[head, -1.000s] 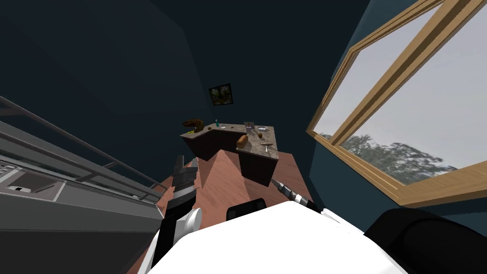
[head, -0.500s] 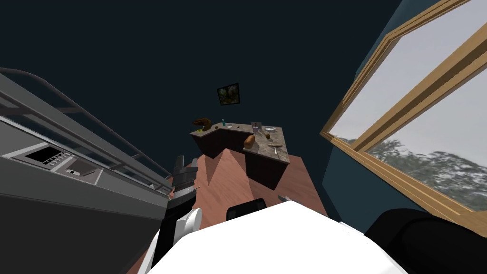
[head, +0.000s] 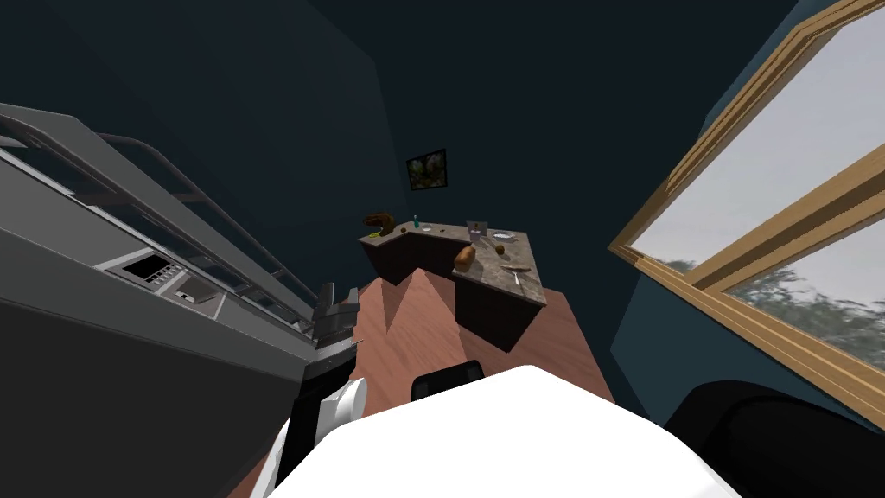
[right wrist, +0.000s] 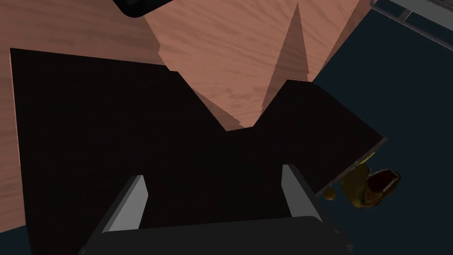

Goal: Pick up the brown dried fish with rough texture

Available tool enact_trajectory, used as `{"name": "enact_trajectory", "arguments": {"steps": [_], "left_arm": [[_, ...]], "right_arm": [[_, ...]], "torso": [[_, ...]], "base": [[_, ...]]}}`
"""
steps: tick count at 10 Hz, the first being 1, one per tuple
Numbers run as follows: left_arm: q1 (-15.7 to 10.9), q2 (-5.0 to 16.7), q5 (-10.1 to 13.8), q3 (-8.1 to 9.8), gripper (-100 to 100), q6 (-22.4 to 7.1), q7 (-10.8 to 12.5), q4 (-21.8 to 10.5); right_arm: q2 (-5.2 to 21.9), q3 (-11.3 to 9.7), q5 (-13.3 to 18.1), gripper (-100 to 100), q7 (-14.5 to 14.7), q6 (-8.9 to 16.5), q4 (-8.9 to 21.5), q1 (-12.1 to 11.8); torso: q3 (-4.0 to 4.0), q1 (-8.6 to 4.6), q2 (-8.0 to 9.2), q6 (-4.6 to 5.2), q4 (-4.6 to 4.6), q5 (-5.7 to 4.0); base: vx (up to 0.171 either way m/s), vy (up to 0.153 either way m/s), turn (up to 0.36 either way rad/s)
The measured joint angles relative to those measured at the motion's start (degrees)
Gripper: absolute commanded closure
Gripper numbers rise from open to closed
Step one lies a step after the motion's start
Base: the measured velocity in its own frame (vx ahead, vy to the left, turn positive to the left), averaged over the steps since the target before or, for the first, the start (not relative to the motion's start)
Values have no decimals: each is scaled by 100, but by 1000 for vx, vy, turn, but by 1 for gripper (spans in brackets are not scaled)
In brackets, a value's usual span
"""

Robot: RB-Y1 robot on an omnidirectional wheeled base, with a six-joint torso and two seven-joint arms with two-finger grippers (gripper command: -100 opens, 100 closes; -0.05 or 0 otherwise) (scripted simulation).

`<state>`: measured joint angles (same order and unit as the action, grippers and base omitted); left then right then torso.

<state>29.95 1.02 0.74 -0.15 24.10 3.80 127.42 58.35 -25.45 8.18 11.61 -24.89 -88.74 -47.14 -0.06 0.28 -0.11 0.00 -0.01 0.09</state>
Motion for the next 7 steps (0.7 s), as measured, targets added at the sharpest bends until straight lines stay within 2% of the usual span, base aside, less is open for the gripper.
{"name": "enact_trajectory", "arguments": {"steps": [1, 2, 3, 4, 5, 6, 7], "left_arm": [[1, 0, 0, 1, 0, 0, 0, 0], [1, 1, 0, 1, 0, 0, 0, 0], [0, 0, 0, 0, 0, 0, 0, 0], [1, 0, 0, 1, 0, 0, 0, 0], [1, 1, 0, 1, 0, 0, 0, 0], [0, 0, 0, 0, 0, 0, 0, 0], [1, 0, 0, 1, 0, 0, 0, 0]], "right_arm": [[172, -111, 35, -100, -22, -44, 222, 43], [316, -124, 44, -100, -24, -8, 209, 0], [500, -242, 97, -100, -15, 48, 262, -106], [643, -354, 145, -100, -14, 16, 486, -64], [751, -374, 151, -100, -19, -4, 544, -74], [878, -524, 215, -100, -16, -84, 842, -88], [1035, -624, 255, -100, -31, -83, 941, -89]], "torso": [[-1, -4, -1, 2, 0, -1], [5, -15, 9, 4, 2, -2], [4, -7, 6, -1, 2, -2], [3, -9, 6, 3, 2, -2], [7, -19, 12, 5, 3, -4], [4, -9, 6, -1, 2, -3], [2, -9, 3, 2, 1, -1]], "base": [[28, 42, -12], [42, 78, 249], [46, 72, 128], [26, 33, -22], [53, 77, 223], [55, 72, 160], [28, 30, -6]]}}
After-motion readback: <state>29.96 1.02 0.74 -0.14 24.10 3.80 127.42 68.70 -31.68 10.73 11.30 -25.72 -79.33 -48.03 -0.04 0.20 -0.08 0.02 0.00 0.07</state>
